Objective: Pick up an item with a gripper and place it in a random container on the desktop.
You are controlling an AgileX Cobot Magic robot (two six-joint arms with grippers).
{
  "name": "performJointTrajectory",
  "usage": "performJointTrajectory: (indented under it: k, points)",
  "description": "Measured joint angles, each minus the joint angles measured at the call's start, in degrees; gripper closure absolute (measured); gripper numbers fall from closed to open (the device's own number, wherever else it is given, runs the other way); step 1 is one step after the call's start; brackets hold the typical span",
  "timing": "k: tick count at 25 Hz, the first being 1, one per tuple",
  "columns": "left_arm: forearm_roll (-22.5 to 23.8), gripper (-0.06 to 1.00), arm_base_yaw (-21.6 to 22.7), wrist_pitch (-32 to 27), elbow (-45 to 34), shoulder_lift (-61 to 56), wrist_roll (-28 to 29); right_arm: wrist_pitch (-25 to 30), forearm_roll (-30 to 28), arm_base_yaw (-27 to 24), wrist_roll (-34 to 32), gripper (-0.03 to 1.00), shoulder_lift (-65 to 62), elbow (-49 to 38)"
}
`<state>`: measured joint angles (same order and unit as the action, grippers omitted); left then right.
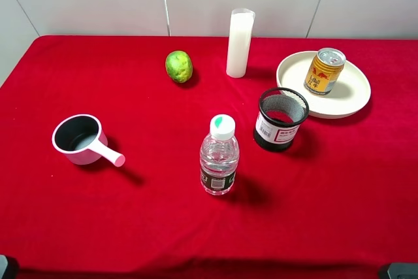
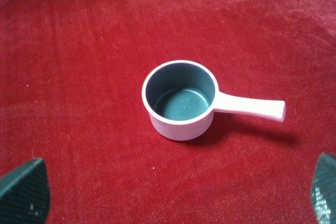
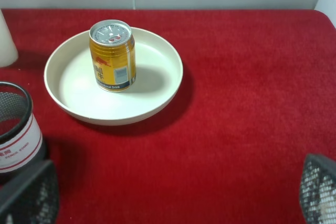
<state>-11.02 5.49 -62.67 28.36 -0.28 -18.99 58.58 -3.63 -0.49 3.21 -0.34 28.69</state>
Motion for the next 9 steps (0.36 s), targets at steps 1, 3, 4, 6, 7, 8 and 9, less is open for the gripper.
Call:
performJointTrajectory:
  k: [1,3,4,6,7,8,9]
  points:
    - [0.0,-0.05,0.0,0.0,0.0,0.0,0.0,0.0,0.0,0.0,0.0,0.28,0.0,0.0]
    - [0.0,-0.05,0.0,0.0,0.0,0.0,0.0,0.0,0.0,0.0,0.0,0.28,0.0,0.0]
    - [0.0,-0.05,0.0,0.0,0.0,0.0,0.0,0.0,0.0,0.0,0.0,0.28,0.0,0.0]
    - [0.0,-0.05,0.0,0.0,0.0,0.0,0.0,0.0,0.0,0.0,0.0,0.28,0.0,0.0]
    - [0.0,-0.05,0.0,0.0,0.0,0.0,0.0,0.0,0.0,0.0,0.0,0.28,0.0,0.0]
    - [0.0,-0.05,0.0,0.0,0.0,0.0,0.0,0.0,0.0,0.0,0.0,0.28,0.0,0.0]
    - [0.0,-0.05,0.0,0.0,0.0,0.0,0.0,0.0,0.0,0.0,0.0,0.28,0.0,0.0]
